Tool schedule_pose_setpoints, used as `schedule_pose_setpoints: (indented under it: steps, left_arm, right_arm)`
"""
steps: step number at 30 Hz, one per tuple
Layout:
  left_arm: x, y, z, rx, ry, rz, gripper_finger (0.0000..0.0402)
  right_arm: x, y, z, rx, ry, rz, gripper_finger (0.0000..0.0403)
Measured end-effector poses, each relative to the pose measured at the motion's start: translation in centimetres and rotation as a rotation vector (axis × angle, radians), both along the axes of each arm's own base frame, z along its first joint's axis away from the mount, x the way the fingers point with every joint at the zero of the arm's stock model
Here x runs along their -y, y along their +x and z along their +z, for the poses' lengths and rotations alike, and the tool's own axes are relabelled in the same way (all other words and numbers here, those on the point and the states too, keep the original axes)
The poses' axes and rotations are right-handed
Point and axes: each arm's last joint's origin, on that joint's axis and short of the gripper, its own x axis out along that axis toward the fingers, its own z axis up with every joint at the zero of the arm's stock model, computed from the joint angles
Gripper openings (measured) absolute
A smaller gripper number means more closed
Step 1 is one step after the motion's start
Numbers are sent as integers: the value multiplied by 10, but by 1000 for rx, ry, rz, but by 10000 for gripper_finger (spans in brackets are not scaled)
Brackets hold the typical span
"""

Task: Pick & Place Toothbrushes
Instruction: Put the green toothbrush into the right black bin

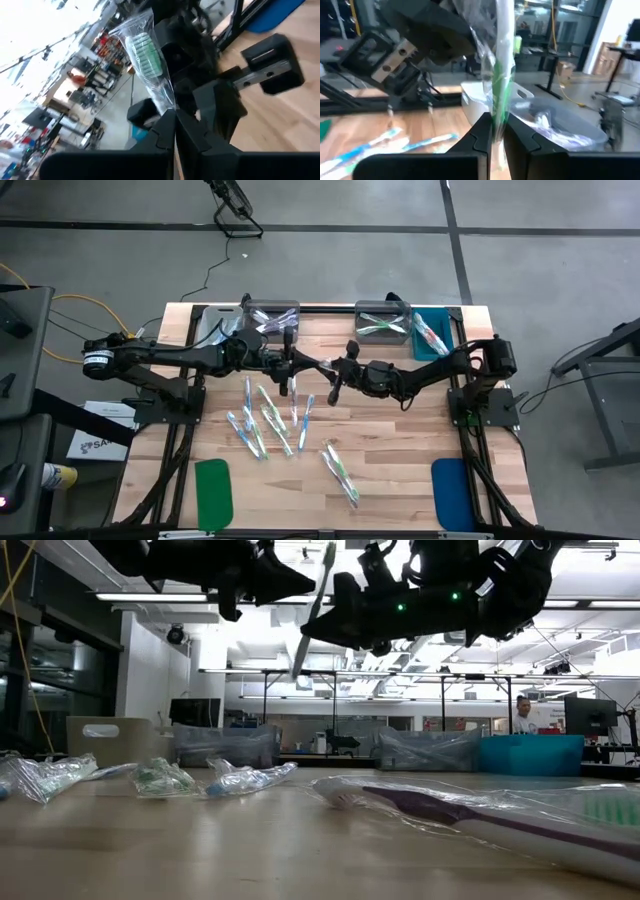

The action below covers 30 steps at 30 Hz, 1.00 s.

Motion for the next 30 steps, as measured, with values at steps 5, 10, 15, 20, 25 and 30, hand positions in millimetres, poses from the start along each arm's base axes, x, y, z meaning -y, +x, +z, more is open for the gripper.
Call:
schedule_pose_setpoints:
  steps: [5,10,15,20,25,30]
  left_arm:
    - [-1,-7,2,-40,52,84,62]
    - [1,-28,14,-80,71,123,134]
    - [2,-50,24,-117,71,218,167]
    - [4,-64,26,-163,50,224,163]
    - [5,-68,21,-222,30,225,154]
    - [5,-69,18,-253,21,225,146]
  right_arm:
    - [-1,-7,7,-83,8,-81,17]
    - [3,-27,23,-226,56,-178,17]
    - [20,-59,43,-356,98,-284,17]
    - [42,-91,59,-452,110,-360,17]
    - [66,-113,68,-545,142,-412,17]
    - [91,-118,83,-706,204,-449,17]
